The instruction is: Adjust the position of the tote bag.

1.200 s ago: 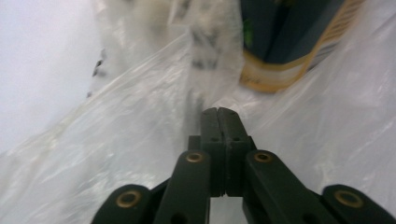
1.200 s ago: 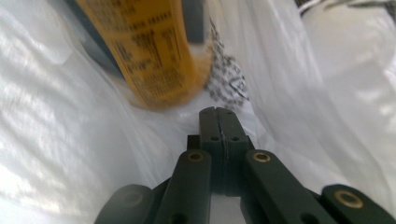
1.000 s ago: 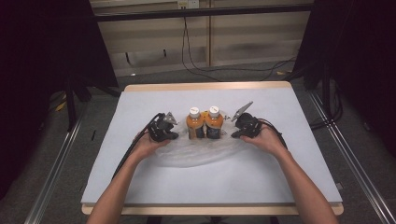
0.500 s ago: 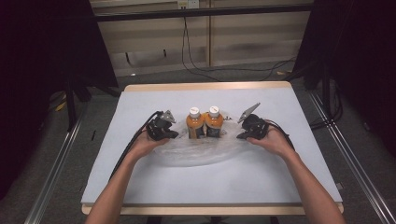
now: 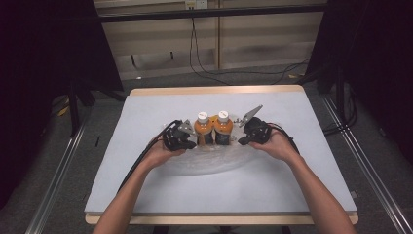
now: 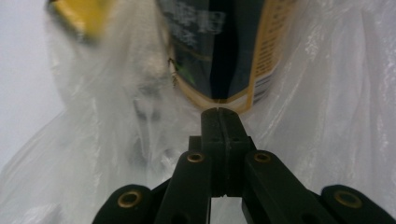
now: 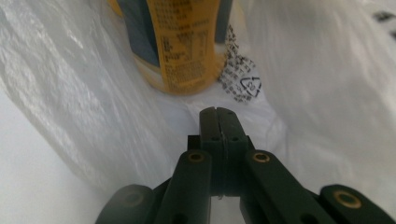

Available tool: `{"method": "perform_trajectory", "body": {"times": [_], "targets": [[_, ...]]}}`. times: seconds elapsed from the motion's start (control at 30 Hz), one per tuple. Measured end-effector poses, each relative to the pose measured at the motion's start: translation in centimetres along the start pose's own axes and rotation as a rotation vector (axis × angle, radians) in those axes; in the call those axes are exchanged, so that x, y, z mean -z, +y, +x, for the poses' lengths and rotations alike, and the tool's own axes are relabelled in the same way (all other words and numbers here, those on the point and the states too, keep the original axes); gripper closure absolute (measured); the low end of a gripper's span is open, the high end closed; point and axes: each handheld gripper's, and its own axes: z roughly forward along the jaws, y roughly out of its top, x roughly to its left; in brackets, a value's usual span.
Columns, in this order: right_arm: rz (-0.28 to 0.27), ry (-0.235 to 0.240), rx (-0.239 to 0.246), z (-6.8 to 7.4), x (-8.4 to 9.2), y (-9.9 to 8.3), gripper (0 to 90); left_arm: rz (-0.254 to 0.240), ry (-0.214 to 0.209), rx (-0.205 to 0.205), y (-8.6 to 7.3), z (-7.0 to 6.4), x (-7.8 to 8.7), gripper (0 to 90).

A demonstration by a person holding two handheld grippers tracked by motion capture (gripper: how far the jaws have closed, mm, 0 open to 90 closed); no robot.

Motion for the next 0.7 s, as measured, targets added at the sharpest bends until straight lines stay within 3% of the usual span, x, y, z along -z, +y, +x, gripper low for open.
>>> {"method": "perform_trajectory", "body": {"times": [0.1, 0.17, 0.2, 0.23, 0.3, 0.33, 0.43, 0.47, 0.5, 0.6, 0.7], "targets": [[0.024, -0.008, -0.008, -0.1, -0.5, 0.4, 90.0, 0.061, 0.021, -0.032, -0.2, 0.0, -0.4, 90.0], [0.03, -0.015, -0.008, -0.3, -0.8, 0.2, 90.0, 0.066, 0.015, -0.028, -0.4, 0.2, -0.4, 90.0], [0.066, -0.035, -0.016, -0.8, -1.2, -0.2, 90.0, 0.064, 0.014, -0.005, -0.6, 0.5, -0.3, 90.0], [0.091, -0.046, -0.018, -0.9, -1.4, -0.4, 90.0, 0.079, 0.026, -0.008, -0.8, 1.0, -0.1, 90.0], [0.095, -0.048, -0.037, -1.0, -1.2, -0.6, 90.0, 0.075, 0.026, 0.003, -1.2, 1.3, 0.1, 90.0], [0.098, -0.058, -0.023, -1.2, -1.2, -0.6, 90.0, 0.084, 0.03, -0.004, -1.4, 1.5, 0.2, 90.0], [0.144, -0.107, 0.02, -1.2, -0.8, -0.9, 90.0, 0.13, 0.077, -0.045, -1.4, 1.5, 0.4, 90.0], [0.152, -0.122, 0.03, -1.2, -0.8, -1.0, 90.0, 0.162, 0.118, -0.054, -1.3, 1.3, 0.3, 90.0], [0.162, -0.131, 0.051, -1.3, -0.7, -1.1, 90.0, 0.195, 0.133, -0.074, -1.2, 1.4, 0.4, 90.0], [0.204, -0.161, 0.092, -1.0, -0.3, -1.6, 90.0, 0.208, 0.13, -0.059, -1.5, 1.9, 0.6, 90.0], [0.225, -0.169, 0.097, -0.9, 0.2, -2.2, 90.0, 0.159, 0.096, 0.012, -2.3, 2.7, 0.9, 90.0]]}}
